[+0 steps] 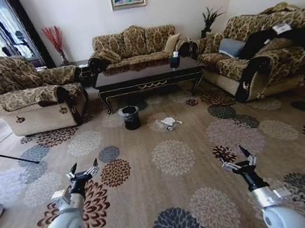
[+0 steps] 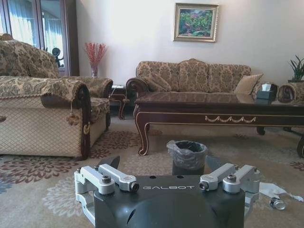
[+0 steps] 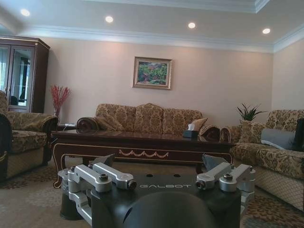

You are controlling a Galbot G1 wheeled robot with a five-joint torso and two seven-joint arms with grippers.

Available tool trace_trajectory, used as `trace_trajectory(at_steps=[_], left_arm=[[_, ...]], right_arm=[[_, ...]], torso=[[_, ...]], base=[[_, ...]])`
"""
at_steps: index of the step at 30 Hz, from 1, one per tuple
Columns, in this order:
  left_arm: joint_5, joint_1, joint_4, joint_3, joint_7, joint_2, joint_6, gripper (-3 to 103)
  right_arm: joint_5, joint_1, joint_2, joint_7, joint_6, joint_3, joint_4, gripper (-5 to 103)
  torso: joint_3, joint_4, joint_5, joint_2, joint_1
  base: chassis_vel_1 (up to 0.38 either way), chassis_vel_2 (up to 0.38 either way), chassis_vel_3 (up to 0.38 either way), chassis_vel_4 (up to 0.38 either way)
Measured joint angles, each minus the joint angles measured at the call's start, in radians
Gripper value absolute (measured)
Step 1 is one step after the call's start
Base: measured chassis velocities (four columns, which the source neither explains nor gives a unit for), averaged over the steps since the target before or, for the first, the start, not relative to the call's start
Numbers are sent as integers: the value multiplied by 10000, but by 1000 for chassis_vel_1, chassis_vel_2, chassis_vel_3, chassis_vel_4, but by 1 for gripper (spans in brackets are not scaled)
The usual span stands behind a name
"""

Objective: Move to the front of the table and pick up the trash from the floor, then place it into the trash bin.

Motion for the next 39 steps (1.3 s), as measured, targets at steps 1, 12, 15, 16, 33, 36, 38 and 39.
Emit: trace_trajectory(at_steps=[1, 12, 15, 16, 33, 36, 38, 39], left_arm=[[-11, 0, 8, -7, -11, -1, 2, 100], [-21, 48, 7, -57, -11, -48, 4, 100], [-25, 48, 4, -57, -9, -71, 4, 100], [-30, 48, 4, -57, -5, -78, 3, 100], [-46, -52, 37, 168, 119, 3, -20, 100], [-46, -39, 25, 229, 176, 56, -17, 100], [-23, -22, -14, 295, 251, 115, -15, 100], [-11, -21, -37, 322, 269, 133, -12, 100]], right_arm=[[-3, -2, 9, 0, 0, -1, -1, 100], [-81, -20, 131, 0, 0, -68, -17, 100], [-96, -39, 133, 0, 0, -74, -17, 100], [-104, -48, 134, 0, -2, -77, -16, 100], [-244, -245, 193, -47, 52, -138, 48, 100], [-281, -266, 197, -95, 78, -157, 53, 100], [-279, -268, 197, -117, 106, -163, 54, 100], [-274, -268, 191, -120, 111, -163, 54, 100]], torso=[[-38, 0, 0, -59, -22], [-336, 0, 0, -522, -191], [-393, 0, 1, -612, -224], [-411, 0, 0, -641, -234], [-863, 0, 1, -1337, -479], [-936, 0, 0, -1444, -513], [-1007, 0, 1, -1548, -546], [-1036, 0, 1, -1596, -565]], base=[[0, 0, 0, 0], [0, 0, 0, 0], [0, 0, 0, 0], [0, 0, 0, 0], [0, 0, 0, 0], [0, 0, 0, 0], [0, 0, 0, 0], [0, 0, 0, 0]])
